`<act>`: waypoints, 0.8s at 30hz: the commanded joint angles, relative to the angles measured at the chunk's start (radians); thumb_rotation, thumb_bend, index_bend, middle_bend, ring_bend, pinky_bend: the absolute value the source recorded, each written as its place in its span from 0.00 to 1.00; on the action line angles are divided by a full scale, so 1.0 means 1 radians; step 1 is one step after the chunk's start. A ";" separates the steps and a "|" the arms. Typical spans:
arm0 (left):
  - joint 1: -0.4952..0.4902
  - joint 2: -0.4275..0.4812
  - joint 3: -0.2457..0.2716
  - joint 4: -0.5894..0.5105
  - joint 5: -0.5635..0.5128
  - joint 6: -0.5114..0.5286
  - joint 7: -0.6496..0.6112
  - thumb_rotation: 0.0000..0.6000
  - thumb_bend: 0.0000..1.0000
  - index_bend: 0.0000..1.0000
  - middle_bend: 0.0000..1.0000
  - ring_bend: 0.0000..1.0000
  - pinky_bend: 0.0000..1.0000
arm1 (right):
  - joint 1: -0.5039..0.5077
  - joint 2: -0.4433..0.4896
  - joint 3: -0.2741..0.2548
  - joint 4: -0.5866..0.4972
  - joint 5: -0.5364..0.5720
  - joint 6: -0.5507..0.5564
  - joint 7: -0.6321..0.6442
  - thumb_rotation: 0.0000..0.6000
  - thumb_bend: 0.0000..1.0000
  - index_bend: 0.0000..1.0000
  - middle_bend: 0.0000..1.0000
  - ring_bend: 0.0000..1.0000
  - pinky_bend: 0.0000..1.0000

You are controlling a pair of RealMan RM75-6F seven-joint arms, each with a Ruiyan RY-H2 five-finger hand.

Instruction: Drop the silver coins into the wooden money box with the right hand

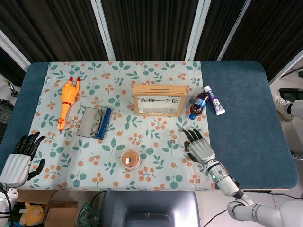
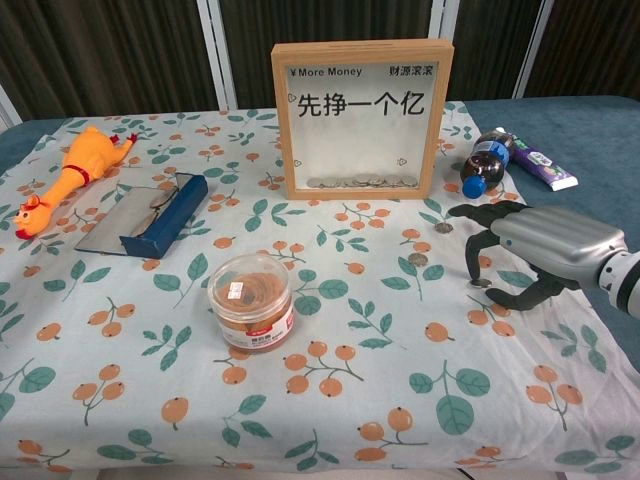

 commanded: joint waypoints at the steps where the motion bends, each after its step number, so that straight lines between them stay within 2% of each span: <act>1: 0.001 0.000 0.000 0.003 0.001 0.002 -0.004 1.00 0.46 0.00 0.00 0.00 0.00 | 0.002 -0.004 0.001 0.003 0.002 0.000 -0.002 1.00 0.54 0.62 0.11 0.00 0.06; 24: 0.005 -0.003 -0.002 0.015 0.012 0.022 -0.025 1.00 0.46 0.00 0.00 0.00 0.00 | 0.009 -0.010 0.005 0.006 0.004 0.017 0.006 1.00 0.57 0.66 0.16 0.00 0.11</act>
